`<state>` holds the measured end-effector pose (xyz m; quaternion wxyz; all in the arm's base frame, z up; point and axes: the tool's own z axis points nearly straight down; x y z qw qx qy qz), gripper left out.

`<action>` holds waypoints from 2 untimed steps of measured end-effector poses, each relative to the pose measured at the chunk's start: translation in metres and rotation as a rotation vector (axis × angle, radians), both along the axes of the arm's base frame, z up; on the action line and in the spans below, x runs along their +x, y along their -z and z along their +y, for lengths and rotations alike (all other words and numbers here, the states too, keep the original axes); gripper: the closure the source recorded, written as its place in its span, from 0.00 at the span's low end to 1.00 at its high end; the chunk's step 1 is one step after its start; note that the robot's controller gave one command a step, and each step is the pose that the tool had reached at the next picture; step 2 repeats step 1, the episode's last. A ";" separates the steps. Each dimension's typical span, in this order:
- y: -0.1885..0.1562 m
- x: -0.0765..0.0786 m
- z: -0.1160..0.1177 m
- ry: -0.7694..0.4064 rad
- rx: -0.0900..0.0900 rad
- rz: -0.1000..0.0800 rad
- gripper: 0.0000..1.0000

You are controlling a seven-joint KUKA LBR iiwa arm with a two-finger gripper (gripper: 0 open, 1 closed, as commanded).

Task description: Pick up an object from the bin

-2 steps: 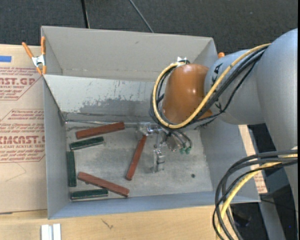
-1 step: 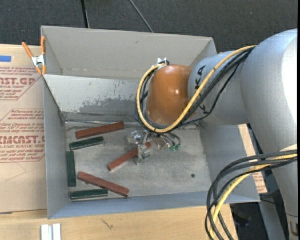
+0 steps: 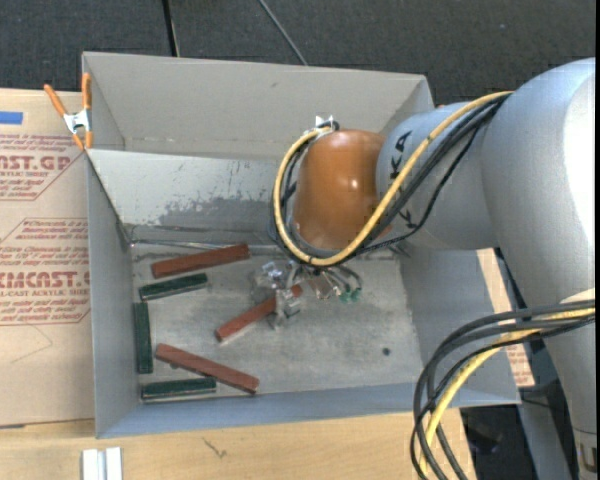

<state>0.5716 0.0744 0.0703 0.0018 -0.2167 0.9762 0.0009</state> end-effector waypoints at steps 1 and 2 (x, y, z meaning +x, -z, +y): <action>-0.202 0.009 0.012 0.009 -0.002 0.001 1.00; -0.202 0.009 0.012 0.009 -0.002 0.001 1.00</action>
Offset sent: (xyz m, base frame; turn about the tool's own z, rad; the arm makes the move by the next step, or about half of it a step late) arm 0.0000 0.0000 0.0000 0.0000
